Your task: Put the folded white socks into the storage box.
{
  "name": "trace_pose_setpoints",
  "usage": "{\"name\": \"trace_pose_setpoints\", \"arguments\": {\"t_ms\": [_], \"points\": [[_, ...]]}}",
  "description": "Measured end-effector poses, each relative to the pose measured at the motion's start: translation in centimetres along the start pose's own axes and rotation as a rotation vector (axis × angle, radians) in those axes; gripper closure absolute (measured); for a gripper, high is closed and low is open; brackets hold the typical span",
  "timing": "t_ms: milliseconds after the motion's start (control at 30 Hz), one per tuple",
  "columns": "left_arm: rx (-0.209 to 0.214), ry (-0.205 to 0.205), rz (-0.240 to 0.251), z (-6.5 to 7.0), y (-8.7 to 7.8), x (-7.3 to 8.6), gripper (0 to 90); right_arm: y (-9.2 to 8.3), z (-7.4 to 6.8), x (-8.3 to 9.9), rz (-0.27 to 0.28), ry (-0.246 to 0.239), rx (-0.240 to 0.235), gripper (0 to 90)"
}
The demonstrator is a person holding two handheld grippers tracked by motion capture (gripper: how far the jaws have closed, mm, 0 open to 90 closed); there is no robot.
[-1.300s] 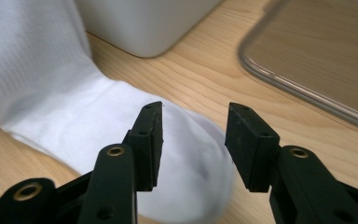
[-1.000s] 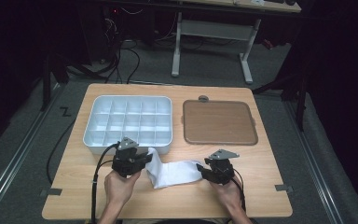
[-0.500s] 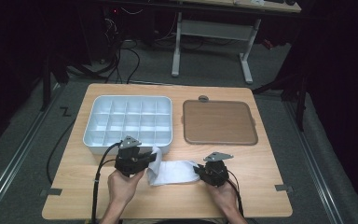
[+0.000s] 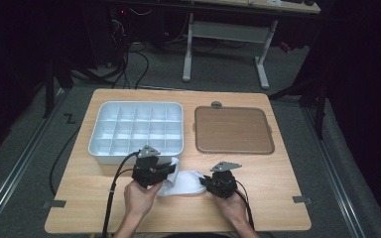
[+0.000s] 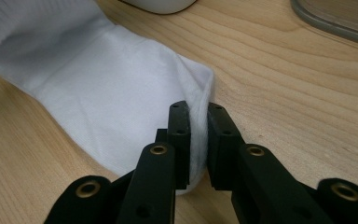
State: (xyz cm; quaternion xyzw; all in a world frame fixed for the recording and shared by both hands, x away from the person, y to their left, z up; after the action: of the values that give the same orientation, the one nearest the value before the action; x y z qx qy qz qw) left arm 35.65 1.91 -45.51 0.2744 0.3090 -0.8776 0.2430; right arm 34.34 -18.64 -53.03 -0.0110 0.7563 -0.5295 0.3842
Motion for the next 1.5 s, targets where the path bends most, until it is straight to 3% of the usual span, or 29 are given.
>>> {"name": "trace_pose_setpoints", "arguments": {"t_ms": [167, 433, 567, 900, 1167, 1367, 1500], "points": [[-0.008, 0.029, -0.040, 0.5, 1.4, 1.0, 81.0, 0.0, 0.0, 0.0, 0.001, 0.005, -0.005, 81.9], [-0.034, 0.062, -0.064, 1.4, 3.2, 2.3, 80.8, 0.0, 0.1, 0.0, 0.002, 0.006, -0.015, 81.9], [-0.061, 0.083, -0.071, 1.3, 3.8, 2.9, 80.8, 0.1, 0.1, 0.0, 0.005, 0.003, -0.016, 82.0], [-0.079, 0.122, -0.091, 1.3, 5.3, 3.9, 80.8, 0.3, 0.1, -0.2, 0.003, -0.008, -0.004, 81.9], [-0.085, 0.118, -0.107, 0.8, 5.9, 4.0, 80.1, 0.4, 0.0, -0.2, 0.005, -0.015, 0.004, 81.8], [-0.111, 0.147, -0.124, 0.8, 6.4, 4.4, 79.6, 0.4, 0.0, -0.2, 0.007, -0.015, 0.001, 81.8], [-0.106, 0.135, -0.138, 0.5, 6.7, 4.6, 78.6, 0.4, 0.0, -0.2, 0.008, -0.016, 0.005, 81.7]]}}
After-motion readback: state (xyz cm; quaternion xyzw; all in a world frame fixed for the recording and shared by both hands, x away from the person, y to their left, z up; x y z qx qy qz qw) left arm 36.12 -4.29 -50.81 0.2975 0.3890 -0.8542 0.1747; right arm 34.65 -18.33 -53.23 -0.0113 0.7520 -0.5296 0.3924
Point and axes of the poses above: each handheld gripper's, and its own axes: y roughly forward along the jaws, x roughly out of its underside, z roughly to its right, the point moved 1 cm from there along y, roughly forward along the jaws, and after that the axes turned 9 degrees about -z, right-handed, at the moved point
